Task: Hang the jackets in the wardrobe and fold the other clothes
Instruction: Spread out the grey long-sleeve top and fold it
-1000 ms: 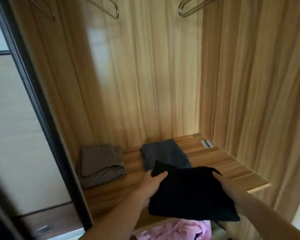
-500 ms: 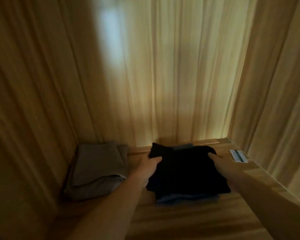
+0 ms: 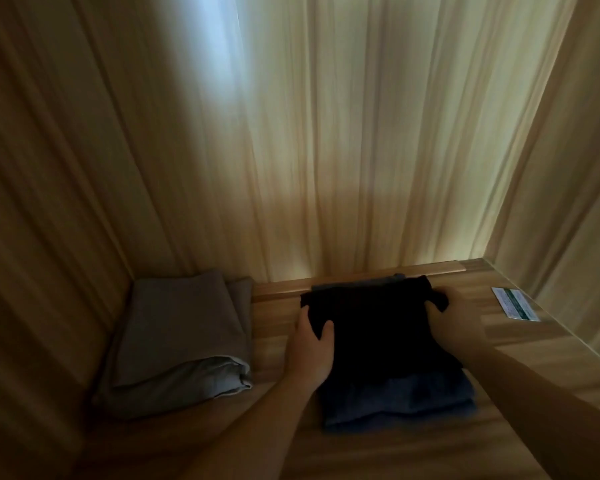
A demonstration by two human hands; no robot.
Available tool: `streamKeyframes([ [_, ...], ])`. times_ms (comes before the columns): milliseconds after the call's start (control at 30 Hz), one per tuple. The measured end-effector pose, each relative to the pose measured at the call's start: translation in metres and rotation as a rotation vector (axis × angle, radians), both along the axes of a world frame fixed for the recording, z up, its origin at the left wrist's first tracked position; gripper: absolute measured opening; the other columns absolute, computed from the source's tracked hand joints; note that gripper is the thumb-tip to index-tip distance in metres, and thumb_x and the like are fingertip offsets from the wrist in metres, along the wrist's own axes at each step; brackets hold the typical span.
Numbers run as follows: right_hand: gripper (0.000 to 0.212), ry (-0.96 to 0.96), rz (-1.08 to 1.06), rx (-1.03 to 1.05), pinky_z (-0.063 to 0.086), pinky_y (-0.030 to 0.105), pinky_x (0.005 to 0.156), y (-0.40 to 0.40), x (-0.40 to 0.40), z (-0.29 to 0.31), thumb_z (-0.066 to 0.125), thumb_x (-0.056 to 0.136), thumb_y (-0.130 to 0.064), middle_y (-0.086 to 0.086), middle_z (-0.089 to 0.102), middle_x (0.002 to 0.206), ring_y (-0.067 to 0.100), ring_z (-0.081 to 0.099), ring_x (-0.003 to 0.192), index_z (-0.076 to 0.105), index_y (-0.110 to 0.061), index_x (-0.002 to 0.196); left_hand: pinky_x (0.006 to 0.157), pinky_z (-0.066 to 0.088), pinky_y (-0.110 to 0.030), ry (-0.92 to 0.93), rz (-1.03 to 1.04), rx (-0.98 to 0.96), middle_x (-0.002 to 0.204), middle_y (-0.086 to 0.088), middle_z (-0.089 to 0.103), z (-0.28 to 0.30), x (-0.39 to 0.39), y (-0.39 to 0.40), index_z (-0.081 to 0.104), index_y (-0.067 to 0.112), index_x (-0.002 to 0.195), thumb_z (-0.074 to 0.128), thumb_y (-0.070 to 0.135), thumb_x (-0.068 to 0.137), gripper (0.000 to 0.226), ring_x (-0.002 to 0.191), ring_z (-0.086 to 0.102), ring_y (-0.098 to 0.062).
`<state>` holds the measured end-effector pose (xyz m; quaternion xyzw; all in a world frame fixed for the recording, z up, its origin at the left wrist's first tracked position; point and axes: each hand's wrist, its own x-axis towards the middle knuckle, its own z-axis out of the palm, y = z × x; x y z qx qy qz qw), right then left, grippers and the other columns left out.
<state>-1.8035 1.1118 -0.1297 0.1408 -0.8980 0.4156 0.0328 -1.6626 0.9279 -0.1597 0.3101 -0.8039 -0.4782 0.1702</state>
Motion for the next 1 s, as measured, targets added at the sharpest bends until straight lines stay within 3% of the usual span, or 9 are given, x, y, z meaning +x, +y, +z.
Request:
streamKeyframes([
  [200,0.020,-0.012,-0.002,0.063,0.038,0.033,0.072,0.010,0.005,-0.009,0.051,0.095,-0.019,0.017,0.066,0.091,0.037,0.062,0.088,0.063,-0.006,0.104,0.112,0.032,-0.033,-0.075,-0.038,-0.059,0.156,0.000,0.029,0.002,0.010,0.006,0.015,0.021,0.155,0.044,0.047,0.098,0.069,0.139,0.034,-0.020],
  [333,0.031,-0.012,0.017,0.099,0.046,0.040,0.083,0.023,0.023,-0.004,0.047,0.096,-0.026,0.017,0.063,0.107,0.036,0.059,0.098,0.055,-0.012,0.122,0.114,0.031,-0.036,-0.115,-0.084,-0.118,0.158,-0.002,0.026,0.012,0.021,0.011,0.012,0.020,0.155,0.046,0.045,0.098,0.071,0.140,0.032,-0.022],
  [533,0.057,0.020,0.046,0.257,0.046,0.044,0.094,0.062,0.076,0.015,0.055,0.092,-0.037,0.015,0.052,0.130,0.033,0.052,0.115,0.038,-0.017,0.143,0.119,0.019,-0.039,-0.169,-0.184,-0.370,0.162,-0.001,0.001,0.030,0.049,0.036,0.012,0.026,0.155,0.049,0.041,0.095,0.072,0.147,0.011,-0.024],
  [633,0.056,0.124,0.077,0.406,0.045,0.039,0.095,0.093,0.105,0.035,0.054,0.091,-0.042,0.006,0.050,0.134,0.025,0.048,0.122,0.039,-0.022,0.141,0.118,0.019,-0.040,-0.196,-0.294,-0.564,0.162,-0.002,0.009,0.047,0.068,0.049,0.021,0.027,0.152,0.049,0.041,0.094,0.066,0.146,0.012,-0.025],
  [800,0.057,0.204,0.127,0.520,0.041,0.038,0.104,0.143,0.155,0.075,0.055,0.089,-0.044,0.003,0.040,0.147,0.022,0.039,0.133,0.039,-0.023,0.140,0.109,0.036,-0.041,-0.178,-0.437,-0.659,0.153,0.001,0.029,0.085,0.106,0.078,0.037,0.030,0.145,0.049,0.040,0.091,0.056,0.135,0.031,-0.024],
  [933,0.060,0.200,0.025,0.541,0.042,0.030,0.096,0.181,0.200,0.097,0.056,0.086,-0.049,-0.002,0.042,0.143,0.021,0.048,0.125,0.037,-0.031,0.140,0.101,0.040,-0.037,-0.113,-0.550,-0.708,0.144,0.008,0.039,0.112,0.122,0.107,0.042,0.033,0.141,0.050,0.039,0.091,0.050,0.127,0.040,-0.019],
  [1000,0.062,0.170,-0.039,0.567,0.043,0.033,0.096,0.201,0.224,0.105,0.055,0.085,-0.050,-0.002,0.044,0.140,0.023,0.049,0.124,0.036,-0.032,0.141,0.100,0.041,-0.036,-0.065,-0.599,-0.728,0.141,0.008,0.042,0.124,0.125,0.126,0.043,0.032,0.140,0.052,0.037,0.091,0.050,0.126,0.041,-0.018],
])
